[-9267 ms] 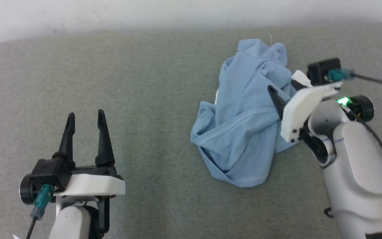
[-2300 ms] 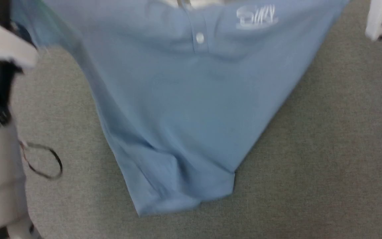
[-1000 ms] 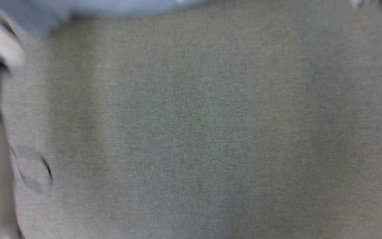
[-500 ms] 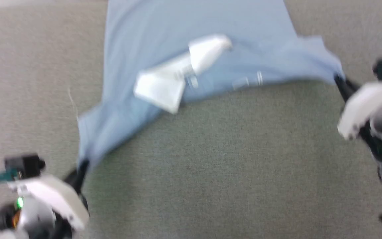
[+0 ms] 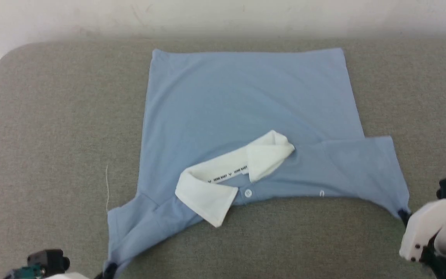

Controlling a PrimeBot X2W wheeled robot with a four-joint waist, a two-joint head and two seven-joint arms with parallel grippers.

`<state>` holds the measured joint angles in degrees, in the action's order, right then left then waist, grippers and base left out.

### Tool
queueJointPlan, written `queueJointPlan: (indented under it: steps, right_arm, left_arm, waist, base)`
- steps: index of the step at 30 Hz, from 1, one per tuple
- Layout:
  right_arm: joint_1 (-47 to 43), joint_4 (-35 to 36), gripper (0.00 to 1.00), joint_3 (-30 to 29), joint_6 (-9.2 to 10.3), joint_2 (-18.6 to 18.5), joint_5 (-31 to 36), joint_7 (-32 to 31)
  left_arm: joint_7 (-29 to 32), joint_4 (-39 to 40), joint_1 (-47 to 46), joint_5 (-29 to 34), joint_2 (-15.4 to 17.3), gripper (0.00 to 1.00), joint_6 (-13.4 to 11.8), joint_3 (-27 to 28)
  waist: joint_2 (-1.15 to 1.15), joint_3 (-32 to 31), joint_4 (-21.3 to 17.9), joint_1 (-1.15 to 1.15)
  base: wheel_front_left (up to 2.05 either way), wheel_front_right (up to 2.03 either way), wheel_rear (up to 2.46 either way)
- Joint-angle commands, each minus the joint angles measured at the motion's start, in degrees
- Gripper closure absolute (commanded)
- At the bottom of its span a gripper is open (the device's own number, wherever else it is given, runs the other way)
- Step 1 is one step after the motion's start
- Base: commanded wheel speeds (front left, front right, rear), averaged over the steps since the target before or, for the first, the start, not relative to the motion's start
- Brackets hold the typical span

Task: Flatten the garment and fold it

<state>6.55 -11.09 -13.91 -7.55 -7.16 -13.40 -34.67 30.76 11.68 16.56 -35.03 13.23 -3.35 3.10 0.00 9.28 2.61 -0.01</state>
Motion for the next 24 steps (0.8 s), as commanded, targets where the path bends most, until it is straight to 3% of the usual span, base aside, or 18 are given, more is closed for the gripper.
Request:
queueJointPlan:
  steps: [1, 5, 10, 11, 12, 13, 14, 19, 24]
  right_arm:
    - [-1.7, 0.9, 1.0, -1.41, 0.06, 0.9, 0.92, -1.24]
    - [-5.87, 2.68, 1.0, -4.1, 0.06, 3.18, 3.26, -4.62]
    - [-7.25, 0.97, 1.0, -4.2, 0.06, 4.01, 3.61, -3.76]
    - [-7.31, 0.5, 0.91, -3.88, 0.06, 4.07, 3.51, -3.23]
    - [-7.35, 0.15, 0.62, -3.59, 0.06, 4.12, 3.42, -2.49]
    - [-7.35, -0.29, 0.23, -3.49, 0.06, 4.16, 3.03, -1.95]
    - [-7.37, -0.61, 0.0, -3.17, 0.06, 4.18, 2.55, -1.43]
    - [-7.18, 1.08, 0.0, -2.74, 0.06, 4.25, 0.78, 4.11]
    - [-5.94, 5.38, 0.0, -1.62, 0.06, 4.26, 0.84, 13.8]
  left_arm:
    - [0.12, -0.44, 0.98, -0.35, -0.45, 1.0, -0.43, -0.26]
    - [0.18, -1.86, 2.68, -0.6, -1.35, 1.0, -0.61, -1.13]
    - [-0.74, -3.36, 2.88, 0.01, -1.64, 1.0, -0.63, -1.76]
    - [-1.13, -3.53, 2.72, 0.17, -1.68, 1.0, -0.56, -1.84]
    - [-1.48, -3.66, 2.52, 0.19, -1.81, 1.0, -0.5, -1.9]
    - [-1.83, -3.71, 2.33, 0.15, -1.94, 1.0, -0.39, -1.97]
    - [-2.19, -3.7, 2.17, 0.06, -2.1, 1.0, -0.28, -2.0]
    - [-3.69, -3.55, 1.94, -0.24, -2.5, 1.0, 0.39, -2.16]
    - [-4.71, -3.16, 1.77, -0.18, -2.64, 1.0, 0.72, -2.38]
  waist:
    - [0.0, -0.58, 0.08, 0.01]
    - [0.0, -1.22, 0.08, 0.01]
    - [0.0, -1.55, -0.08, 0.01]
    - [0.0, -1.65, -0.09, 0.01]
    - [0.0, -1.73, -0.07, 0.01]
    - [0.0, -1.8, -0.06, 0.01]
    - [0.0, -1.88, -0.02, 0.01]
    - [0.0, -2.11, 0.27, 0.01]
    - [0.0, -1.83, 0.71, 0.01]
  base:
    - [0.0, 0.0, 0.0]
    - [0.0, 0.0, 0.0]
    - [0.0, 0.0, 0.0]
    - [0.0, 0.0, 0.0]
    - [0.0, 0.0, 0.0]
    - [0.0, 0.0, 0.0]
    - [0.0, 0.0, 0.0]
    - [0.0, 0.0, 0.0]
    - [0.0, 0.0, 0.0]
